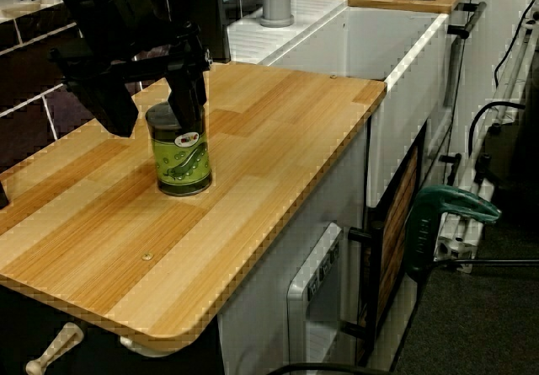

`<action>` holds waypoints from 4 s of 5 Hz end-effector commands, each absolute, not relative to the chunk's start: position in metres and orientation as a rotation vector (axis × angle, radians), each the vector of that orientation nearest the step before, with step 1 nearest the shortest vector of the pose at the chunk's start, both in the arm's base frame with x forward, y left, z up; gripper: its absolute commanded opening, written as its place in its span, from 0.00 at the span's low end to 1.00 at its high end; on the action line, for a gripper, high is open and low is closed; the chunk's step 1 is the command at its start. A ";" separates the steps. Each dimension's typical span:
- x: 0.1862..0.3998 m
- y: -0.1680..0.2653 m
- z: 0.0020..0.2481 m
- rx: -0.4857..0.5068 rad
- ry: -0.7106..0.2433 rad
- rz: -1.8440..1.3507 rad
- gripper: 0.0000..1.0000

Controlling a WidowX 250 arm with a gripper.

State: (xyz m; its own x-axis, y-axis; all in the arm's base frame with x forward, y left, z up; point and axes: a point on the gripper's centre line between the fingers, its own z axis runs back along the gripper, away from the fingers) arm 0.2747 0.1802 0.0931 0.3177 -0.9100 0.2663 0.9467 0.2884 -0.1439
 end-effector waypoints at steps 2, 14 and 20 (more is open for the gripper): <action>0.262 0.201 0.101 -0.028 -0.203 -1.249 1.00; 0.252 0.076 0.070 0.004 0.015 -0.937 1.00; 0.240 0.115 0.105 0.095 -0.007 -0.413 1.00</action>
